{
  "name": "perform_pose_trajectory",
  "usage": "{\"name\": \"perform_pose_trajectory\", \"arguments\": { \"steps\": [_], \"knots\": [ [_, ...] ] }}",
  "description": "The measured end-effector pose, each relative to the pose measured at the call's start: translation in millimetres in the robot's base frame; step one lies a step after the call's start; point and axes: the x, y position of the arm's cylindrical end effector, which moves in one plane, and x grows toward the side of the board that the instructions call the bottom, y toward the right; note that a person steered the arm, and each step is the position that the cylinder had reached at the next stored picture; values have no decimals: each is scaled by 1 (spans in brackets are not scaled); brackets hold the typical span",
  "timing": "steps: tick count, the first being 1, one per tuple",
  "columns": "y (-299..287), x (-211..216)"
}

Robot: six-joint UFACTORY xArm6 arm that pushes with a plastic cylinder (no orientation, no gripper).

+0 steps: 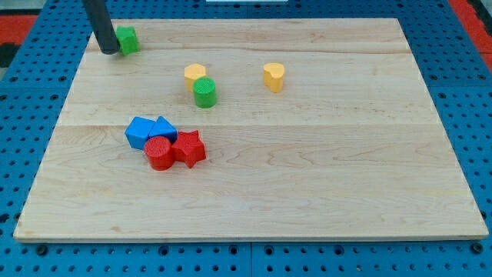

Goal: Move green circle to the right of the hexagon

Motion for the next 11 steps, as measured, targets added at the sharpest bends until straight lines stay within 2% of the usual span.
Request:
{"name": "perform_pose_trajectory", "arguments": {
  "steps": [1, 2, 3, 5, 10, 11],
  "knots": [
    [23, 55],
    [88, 109],
    [141, 131],
    [164, 123],
    [158, 117],
    [185, 109]
  ]
}}
